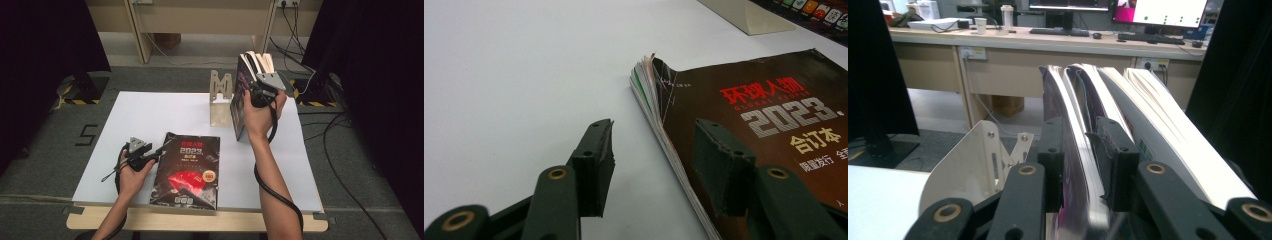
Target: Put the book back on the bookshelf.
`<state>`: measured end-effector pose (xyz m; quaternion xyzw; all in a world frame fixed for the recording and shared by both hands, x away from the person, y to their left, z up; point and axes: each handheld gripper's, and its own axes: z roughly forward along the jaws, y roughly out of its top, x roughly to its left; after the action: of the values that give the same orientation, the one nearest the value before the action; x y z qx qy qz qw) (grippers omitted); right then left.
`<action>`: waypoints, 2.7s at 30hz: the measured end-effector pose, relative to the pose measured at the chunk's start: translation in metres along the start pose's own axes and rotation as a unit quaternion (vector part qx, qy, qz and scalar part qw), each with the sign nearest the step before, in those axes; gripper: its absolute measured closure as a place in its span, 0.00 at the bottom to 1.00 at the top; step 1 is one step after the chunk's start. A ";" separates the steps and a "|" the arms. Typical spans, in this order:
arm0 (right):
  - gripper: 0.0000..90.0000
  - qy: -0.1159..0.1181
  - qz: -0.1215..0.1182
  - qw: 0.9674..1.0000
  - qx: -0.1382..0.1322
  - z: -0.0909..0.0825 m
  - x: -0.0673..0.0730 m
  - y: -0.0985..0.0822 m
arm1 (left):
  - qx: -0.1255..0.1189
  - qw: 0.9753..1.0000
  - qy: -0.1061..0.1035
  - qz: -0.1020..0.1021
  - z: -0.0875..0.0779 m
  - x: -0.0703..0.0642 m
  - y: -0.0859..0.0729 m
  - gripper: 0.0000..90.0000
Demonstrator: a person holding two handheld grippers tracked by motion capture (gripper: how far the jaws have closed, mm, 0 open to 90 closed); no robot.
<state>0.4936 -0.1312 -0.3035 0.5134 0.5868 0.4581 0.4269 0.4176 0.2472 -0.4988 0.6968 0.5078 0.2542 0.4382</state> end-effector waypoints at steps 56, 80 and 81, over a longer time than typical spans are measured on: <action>0.90 0.020 0.046 0.996 0.072 -0.003 -0.004 -0.015 | 0.000 1.000 0.000 0.003 0.000 0.000 0.000 0.56; 0.94 0.023 0.054 0.998 0.029 0.004 0.000 -0.014 | 0.000 1.000 -0.001 0.004 0.000 -0.001 0.000 0.56; 0.94 0.023 0.055 0.998 0.026 0.004 -0.001 -0.014 | 0.000 1.000 -0.001 0.004 0.000 -0.001 0.000 0.56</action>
<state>0.4949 -0.1323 -0.3180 0.5448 0.5791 0.4771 0.3744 0.4175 0.2464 -0.4989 0.6990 0.5050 0.2549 0.4376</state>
